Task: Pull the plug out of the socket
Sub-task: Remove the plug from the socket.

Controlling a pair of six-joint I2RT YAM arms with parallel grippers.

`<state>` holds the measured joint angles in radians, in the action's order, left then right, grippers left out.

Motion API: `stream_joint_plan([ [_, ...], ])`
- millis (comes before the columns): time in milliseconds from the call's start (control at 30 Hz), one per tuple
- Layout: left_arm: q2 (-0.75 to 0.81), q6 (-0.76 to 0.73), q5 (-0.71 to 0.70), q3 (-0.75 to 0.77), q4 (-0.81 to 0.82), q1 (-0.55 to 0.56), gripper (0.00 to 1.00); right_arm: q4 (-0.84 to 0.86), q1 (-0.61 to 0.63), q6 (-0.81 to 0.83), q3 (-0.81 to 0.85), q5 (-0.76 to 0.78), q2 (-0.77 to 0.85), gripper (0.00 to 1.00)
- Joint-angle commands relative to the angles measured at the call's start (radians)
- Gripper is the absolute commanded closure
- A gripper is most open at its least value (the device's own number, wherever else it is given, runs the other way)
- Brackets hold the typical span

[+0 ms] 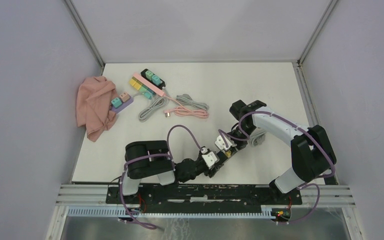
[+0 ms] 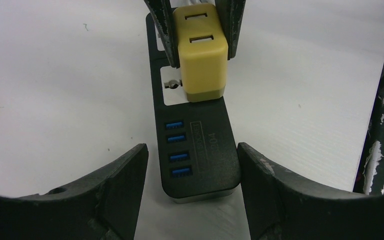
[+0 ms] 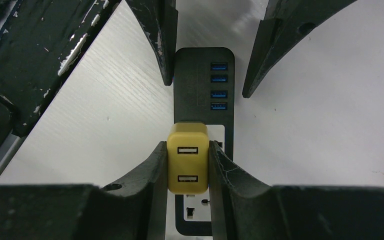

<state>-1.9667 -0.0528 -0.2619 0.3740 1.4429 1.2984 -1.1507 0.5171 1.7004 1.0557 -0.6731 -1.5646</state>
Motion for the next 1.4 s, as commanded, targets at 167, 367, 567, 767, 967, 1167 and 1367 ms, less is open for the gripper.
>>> stream_joint_plan([
  [167,-0.03,0.022,-0.041,0.042,0.009,0.004,0.47,-0.036,-0.001,0.025,0.027,-0.049,0.002,0.71],
  [367,-0.022,0.025,-0.038,0.036,0.006,0.003,0.85,-0.049,0.002,0.02,0.03,-0.077,0.001,0.77],
  [567,0.0,0.056,-0.023,0.049,-0.054,0.003,0.97,-0.009,0.068,-0.023,0.021,-0.107,0.017,0.86],
  [767,0.011,0.078,-0.015,0.04,-0.064,0.0,0.97,0.006,0.137,-0.056,0.028,-0.095,0.005,0.93],
  [967,0.017,0.086,-0.005,0.019,-0.059,-0.008,0.97,-0.028,0.089,-0.062,0.063,-0.073,0.009,1.0],
  [1167,0.017,0.097,-0.005,-0.012,-0.018,-0.02,0.97,-0.049,-0.012,-0.019,0.047,-0.069,0.026,1.0],
  [1367,0.022,0.106,0.001,-0.03,0.004,-0.026,0.97,-0.058,-0.024,-0.01,0.044,-0.078,0.005,1.0],
])
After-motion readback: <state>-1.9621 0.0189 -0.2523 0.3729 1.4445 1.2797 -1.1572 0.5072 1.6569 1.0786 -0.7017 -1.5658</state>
